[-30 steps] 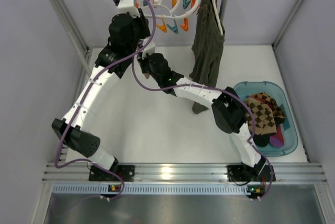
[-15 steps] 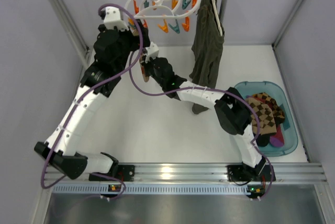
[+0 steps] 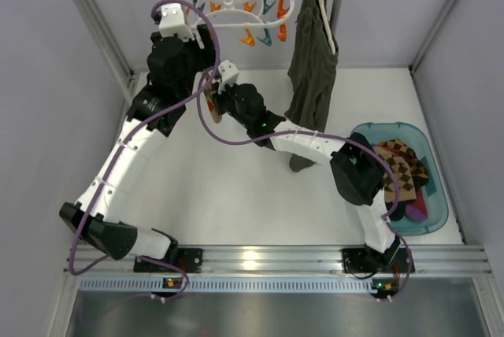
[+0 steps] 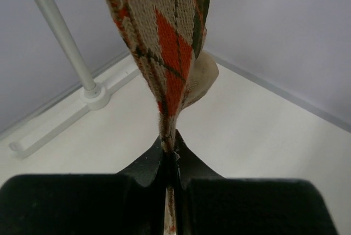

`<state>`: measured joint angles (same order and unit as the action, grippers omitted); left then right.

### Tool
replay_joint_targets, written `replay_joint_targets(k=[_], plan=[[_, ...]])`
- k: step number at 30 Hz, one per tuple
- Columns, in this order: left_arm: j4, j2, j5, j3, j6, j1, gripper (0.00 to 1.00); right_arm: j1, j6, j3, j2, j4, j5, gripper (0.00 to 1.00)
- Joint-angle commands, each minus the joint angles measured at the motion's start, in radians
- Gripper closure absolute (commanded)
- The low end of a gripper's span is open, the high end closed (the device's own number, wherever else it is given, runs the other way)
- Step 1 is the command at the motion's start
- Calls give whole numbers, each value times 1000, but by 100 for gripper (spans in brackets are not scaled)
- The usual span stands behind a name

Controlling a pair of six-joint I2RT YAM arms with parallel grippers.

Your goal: Remove the socks clipped to the hanger

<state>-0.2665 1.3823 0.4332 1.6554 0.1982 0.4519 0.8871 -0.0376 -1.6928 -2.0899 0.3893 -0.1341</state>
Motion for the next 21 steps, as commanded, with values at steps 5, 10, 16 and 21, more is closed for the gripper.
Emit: replay_joint_targets(k=[5, 10, 16, 21], plan=[[-11, 34, 41, 81, -23, -22, 29, 6, -16, 18, 82, 8, 45, 100], [-13, 46, 78, 95, -43, -22, 33, 9, -13, 25, 83, 6, 48, 100], [-13, 81, 88, 133, -80, -36, 34, 13, -8, 30, 87, 8, 50, 100], [-14, 112, 75, 173, -94, -39, 34, 21, 7, 35, 90, 10, 48, 100]])
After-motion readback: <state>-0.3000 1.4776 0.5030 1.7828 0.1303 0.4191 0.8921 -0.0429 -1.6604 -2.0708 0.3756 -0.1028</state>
